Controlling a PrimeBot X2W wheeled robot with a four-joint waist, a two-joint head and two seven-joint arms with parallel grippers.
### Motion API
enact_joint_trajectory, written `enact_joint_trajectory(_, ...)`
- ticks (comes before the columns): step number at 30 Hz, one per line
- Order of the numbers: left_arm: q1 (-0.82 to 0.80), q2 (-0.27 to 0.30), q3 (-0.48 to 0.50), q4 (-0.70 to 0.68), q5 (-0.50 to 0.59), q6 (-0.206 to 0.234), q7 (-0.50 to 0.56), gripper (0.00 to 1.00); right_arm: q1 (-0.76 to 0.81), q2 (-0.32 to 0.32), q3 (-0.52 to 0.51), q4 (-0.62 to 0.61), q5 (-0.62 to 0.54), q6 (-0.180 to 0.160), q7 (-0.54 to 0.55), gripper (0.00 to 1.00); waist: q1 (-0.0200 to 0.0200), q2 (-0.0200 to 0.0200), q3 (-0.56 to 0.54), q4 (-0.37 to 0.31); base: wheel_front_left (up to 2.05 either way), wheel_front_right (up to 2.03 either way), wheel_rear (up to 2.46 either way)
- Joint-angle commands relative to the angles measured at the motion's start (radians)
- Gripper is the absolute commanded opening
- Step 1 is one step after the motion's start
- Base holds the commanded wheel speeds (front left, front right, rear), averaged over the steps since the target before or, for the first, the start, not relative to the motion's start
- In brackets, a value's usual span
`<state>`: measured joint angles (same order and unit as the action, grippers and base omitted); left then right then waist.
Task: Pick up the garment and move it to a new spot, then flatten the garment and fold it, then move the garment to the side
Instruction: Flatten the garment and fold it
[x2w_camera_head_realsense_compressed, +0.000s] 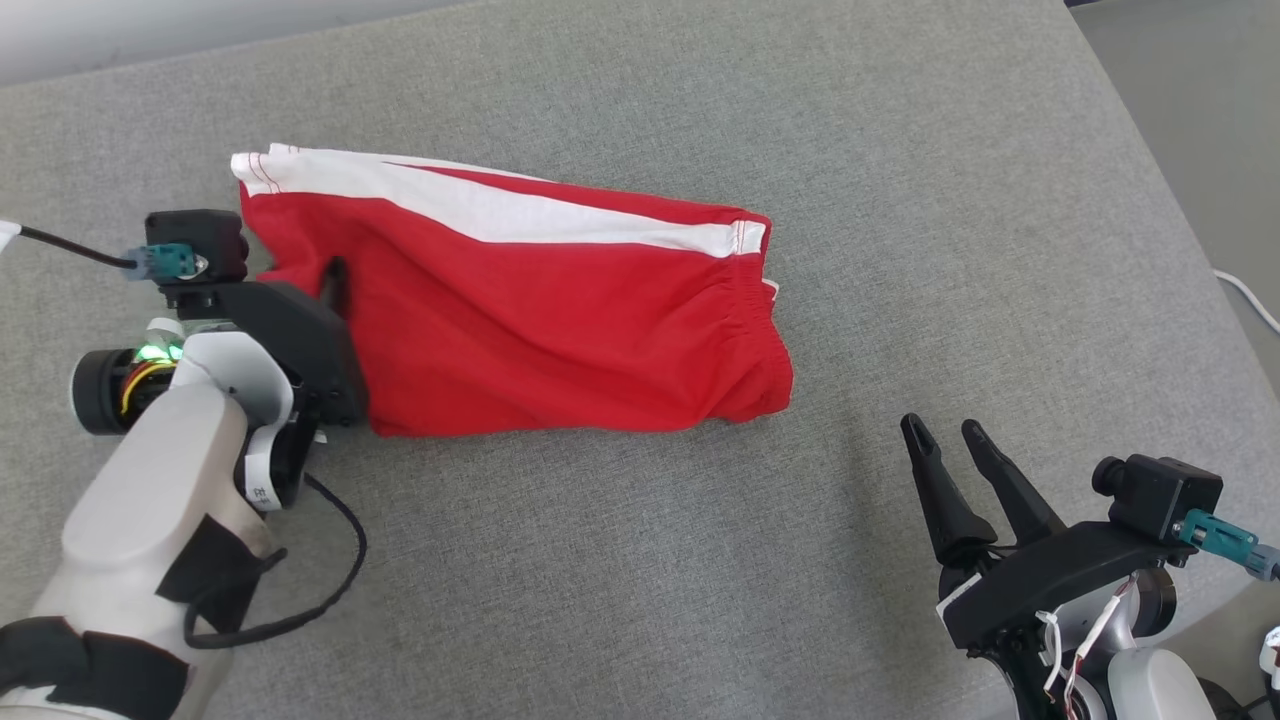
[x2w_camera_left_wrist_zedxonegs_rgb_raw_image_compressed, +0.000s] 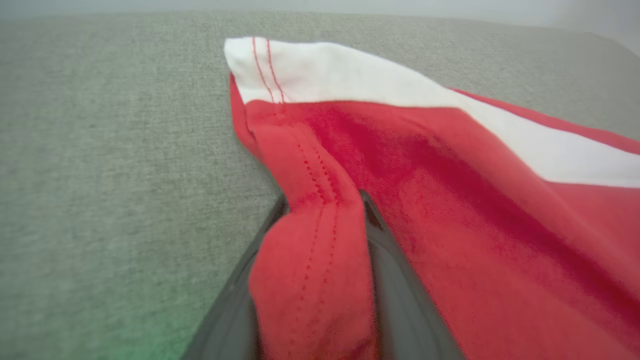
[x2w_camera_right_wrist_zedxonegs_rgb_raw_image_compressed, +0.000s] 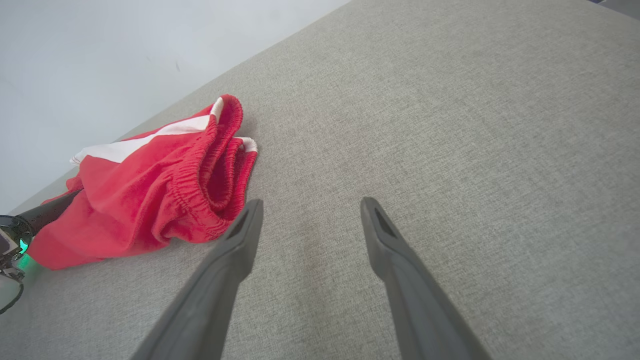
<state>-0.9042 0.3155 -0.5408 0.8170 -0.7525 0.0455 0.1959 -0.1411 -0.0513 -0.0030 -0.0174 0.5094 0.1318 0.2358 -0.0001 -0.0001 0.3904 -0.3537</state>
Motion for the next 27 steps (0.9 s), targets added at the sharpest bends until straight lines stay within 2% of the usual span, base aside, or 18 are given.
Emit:
enact_joint_trajectory(1, 0.061, -0.028, -0.025, 0.015, -0.017, -0.007, 0.032, 0.00, -0.001, 0.002, 0.003, -0.002, 0.003, -0.002, -0.005, 1.00, 0.0001, 0.0001, 0.002, 0.002, 0.00, 0.00, 0.00)
enact_joint_trajectory(4, 0.068, -0.024, -0.023, 0.008, -0.017, -0.004, 0.020, 0.00, -0.005, 0.002, 0.006, -0.004, -0.001, -0.002, -0.002, 1.00, 0.0001, 0.0001, 0.005, 0.009, 0.00, 0.00, 0.00)
enact_joint_trajectory(12, 0.109, -0.005, 0.020, -0.023, -0.028, 0.054, -0.070, 0.00, -0.008, 0.002, -0.006, -0.005, -0.021, -0.002, 0.008, 1.00, 0.0001, 0.0001, -0.030, 0.055, 0.00, 0.00, 0.00)
enact_joint_trajectory(16, 0.190, -0.012, 0.046, -0.072, -0.052, 0.069, -0.137, 0.00, 0.003, 0.001, -0.019, -0.009, -0.038, -0.002, 0.022, 1.00, 0.0001, 0.0001, -0.072, 0.085, 0.00, 0.00, 0.00)
enact_joint_trajectory(20, 0.285, -0.018, 0.071, -0.136, -0.074, 0.103, -0.197, 0.00, 0.023, 0.001, -0.034, -0.018, -0.051, -0.002, 0.039, 1.00, 0.0001, 0.0001, -0.117, 0.114, 0.00, 0.00, 0.00)
enact_joint_trajectory(27, 0.413, -0.032, 0.086, -0.254, -0.090, 0.151, -0.247, 0.00, 0.049, 0.002, -0.052, -0.029, -0.060, -0.002, 0.065, 1.00, 0.0001, 0.0001, -0.176, 0.147, 0.00, 0.00, 0.00)
